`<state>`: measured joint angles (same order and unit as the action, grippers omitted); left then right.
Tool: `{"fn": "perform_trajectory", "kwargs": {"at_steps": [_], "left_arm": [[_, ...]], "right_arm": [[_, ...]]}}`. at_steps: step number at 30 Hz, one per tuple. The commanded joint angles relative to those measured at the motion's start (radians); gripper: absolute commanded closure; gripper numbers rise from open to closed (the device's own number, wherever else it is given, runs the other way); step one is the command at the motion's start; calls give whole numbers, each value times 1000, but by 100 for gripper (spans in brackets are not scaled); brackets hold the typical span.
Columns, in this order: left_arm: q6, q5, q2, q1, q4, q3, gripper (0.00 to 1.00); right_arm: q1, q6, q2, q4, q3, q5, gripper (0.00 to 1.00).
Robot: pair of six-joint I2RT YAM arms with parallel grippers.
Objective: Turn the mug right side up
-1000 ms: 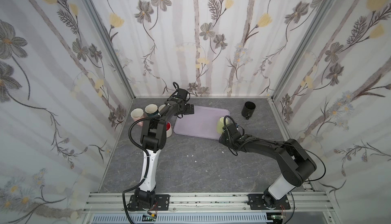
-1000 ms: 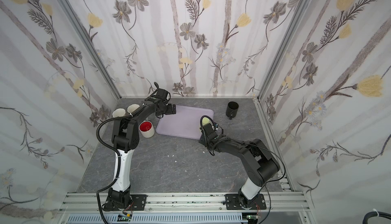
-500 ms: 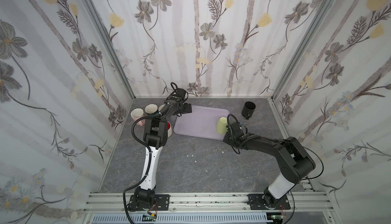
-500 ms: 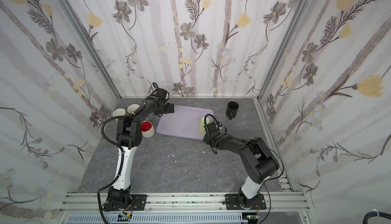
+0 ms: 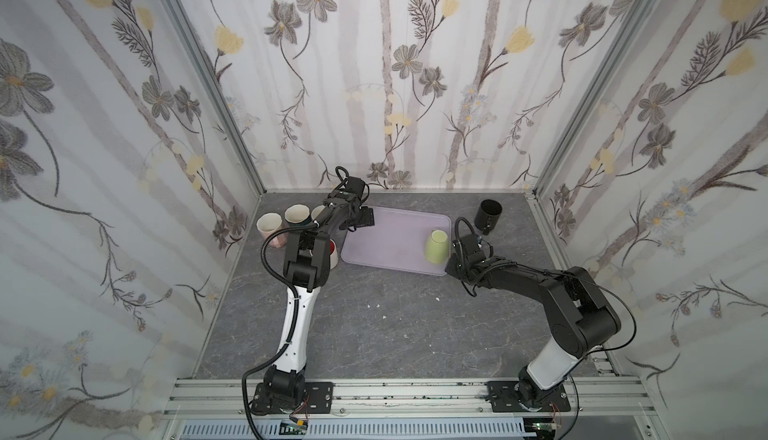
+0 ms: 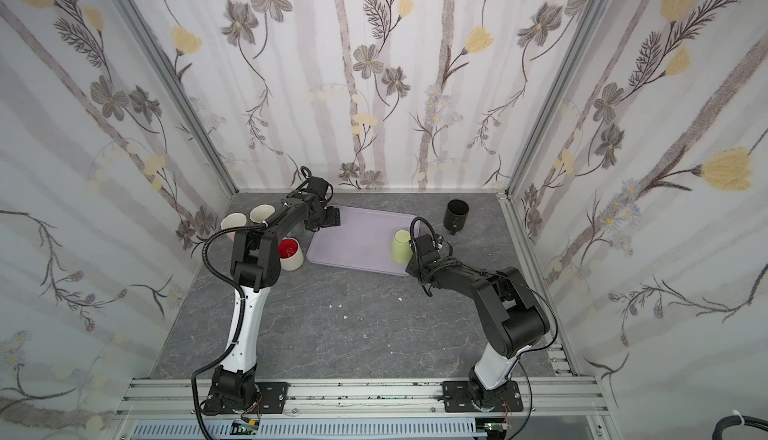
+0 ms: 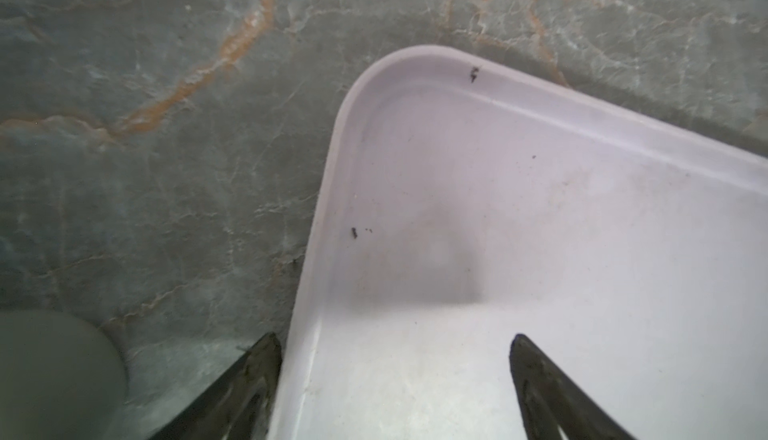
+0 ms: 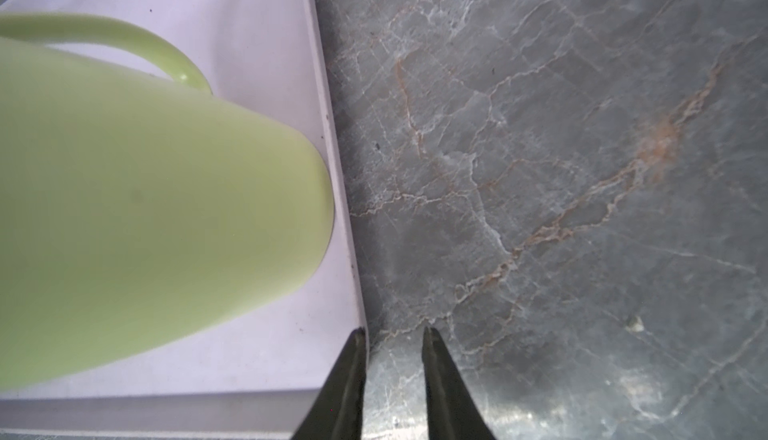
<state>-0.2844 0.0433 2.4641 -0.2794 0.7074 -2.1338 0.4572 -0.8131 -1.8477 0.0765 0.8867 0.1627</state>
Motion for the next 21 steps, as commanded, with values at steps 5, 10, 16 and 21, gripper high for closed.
{"fn": "perform_trajectory", "kwargs": {"at_steps": [5,10,16,21], "left_arm": [[-13,5,-10,-19,10,26,41],[-15,-15,-33,-42,-2,62,50],[-24,-24,-84,-67,0,144,56],[-68,-17,-187,-88,-76,334,62]], "right_arm": [[-19,37,-22,-29,60,14,74],[-25,46,-33,-26,87,9,79],[-35,63,-33,-27,97,21,78],[-43,72,-33,-36,92,14,78]]}}
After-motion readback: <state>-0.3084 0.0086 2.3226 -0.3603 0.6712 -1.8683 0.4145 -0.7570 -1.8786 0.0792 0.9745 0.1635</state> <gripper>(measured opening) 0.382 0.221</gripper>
